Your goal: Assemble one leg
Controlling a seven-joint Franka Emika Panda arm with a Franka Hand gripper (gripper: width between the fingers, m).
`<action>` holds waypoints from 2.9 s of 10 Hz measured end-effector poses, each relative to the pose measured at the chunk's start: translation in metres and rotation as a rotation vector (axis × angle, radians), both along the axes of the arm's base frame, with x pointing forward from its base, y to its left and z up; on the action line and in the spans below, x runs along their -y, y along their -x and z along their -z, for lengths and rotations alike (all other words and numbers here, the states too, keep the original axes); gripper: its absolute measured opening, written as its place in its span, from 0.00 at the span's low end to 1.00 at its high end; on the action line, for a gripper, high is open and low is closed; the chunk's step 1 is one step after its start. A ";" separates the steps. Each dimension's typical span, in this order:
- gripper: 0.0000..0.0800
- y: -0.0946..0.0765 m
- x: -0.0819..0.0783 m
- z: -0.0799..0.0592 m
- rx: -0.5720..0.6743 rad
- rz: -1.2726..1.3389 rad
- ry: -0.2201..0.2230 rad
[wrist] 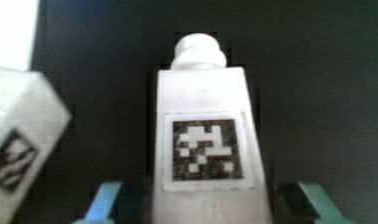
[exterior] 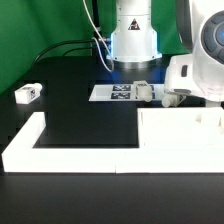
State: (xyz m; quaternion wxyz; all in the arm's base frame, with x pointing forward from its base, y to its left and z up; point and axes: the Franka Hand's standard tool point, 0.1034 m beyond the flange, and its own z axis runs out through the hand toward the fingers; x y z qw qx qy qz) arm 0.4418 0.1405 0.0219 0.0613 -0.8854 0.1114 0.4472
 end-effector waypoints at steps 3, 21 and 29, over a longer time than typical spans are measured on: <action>0.36 -0.041 0.024 -0.056 0.022 0.008 -0.051; 0.36 -0.189 0.047 -0.141 1.228 -0.079 0.056; 0.36 -0.205 0.053 -0.097 1.600 -0.151 0.128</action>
Offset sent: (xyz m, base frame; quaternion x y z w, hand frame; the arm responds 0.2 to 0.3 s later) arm 0.0454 -0.0338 0.0856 0.0107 0.0403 -0.0324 0.9986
